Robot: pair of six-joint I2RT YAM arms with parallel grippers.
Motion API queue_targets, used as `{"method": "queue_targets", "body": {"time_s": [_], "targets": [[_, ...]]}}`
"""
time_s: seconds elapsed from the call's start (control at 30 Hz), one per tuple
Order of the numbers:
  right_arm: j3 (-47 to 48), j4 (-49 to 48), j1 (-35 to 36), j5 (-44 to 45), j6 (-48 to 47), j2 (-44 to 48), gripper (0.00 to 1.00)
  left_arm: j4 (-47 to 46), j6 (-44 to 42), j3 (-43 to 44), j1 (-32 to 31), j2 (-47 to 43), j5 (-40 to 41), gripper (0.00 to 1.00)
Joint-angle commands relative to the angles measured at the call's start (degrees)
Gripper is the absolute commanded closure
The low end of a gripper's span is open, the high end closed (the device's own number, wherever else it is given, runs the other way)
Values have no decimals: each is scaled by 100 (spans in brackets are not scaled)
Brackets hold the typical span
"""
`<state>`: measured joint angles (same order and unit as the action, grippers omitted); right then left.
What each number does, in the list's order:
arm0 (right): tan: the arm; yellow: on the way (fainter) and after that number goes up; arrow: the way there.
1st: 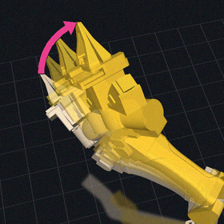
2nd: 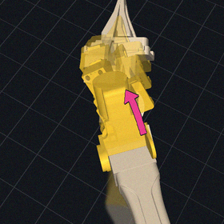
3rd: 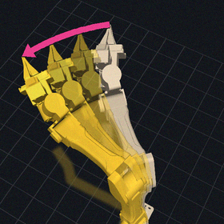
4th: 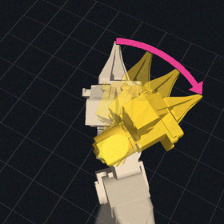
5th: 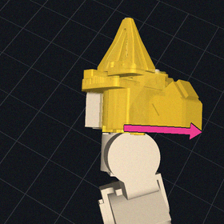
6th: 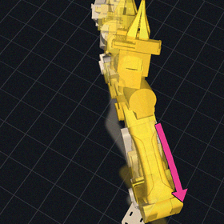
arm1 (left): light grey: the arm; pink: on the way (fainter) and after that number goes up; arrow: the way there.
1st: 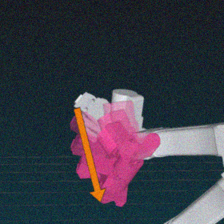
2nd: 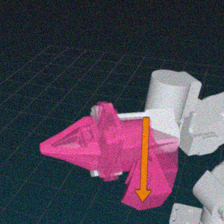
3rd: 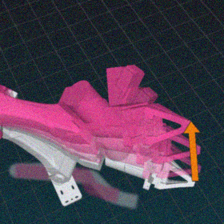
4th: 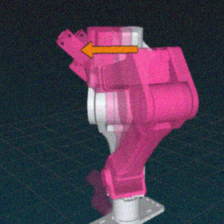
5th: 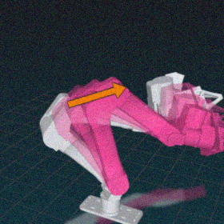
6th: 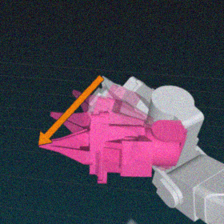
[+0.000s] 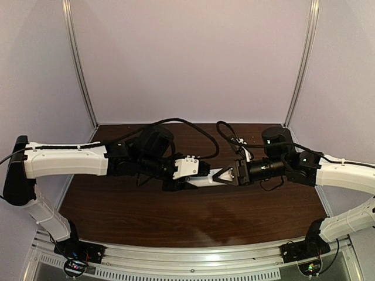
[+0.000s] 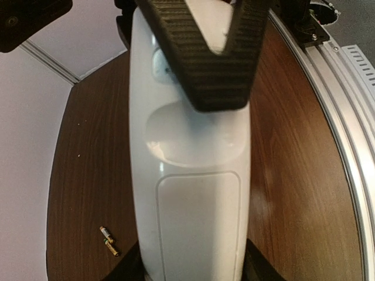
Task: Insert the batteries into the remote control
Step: Pass from the left arm to the right, then remove the battery cover from the remote control.
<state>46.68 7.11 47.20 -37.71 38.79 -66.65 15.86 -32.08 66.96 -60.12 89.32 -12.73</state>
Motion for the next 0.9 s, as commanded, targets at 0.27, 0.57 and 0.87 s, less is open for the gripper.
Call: {"method": "queue_targets", "body": {"time_s": [0.27, 0.57, 0.87], "targets": [[-167, -289, -273, -176, 4, 0, 87, -109, 362, 372, -18, 180, 657, 51], [-681, -1680, -672, -90, 144, 219, 100, -1515, 2533, -707, 713, -1060, 564, 3], [-983, -2217, -677, -169, -96, 223, 100, -2613, 5641, -1606, 1736, -1169, -754, 10]]}}
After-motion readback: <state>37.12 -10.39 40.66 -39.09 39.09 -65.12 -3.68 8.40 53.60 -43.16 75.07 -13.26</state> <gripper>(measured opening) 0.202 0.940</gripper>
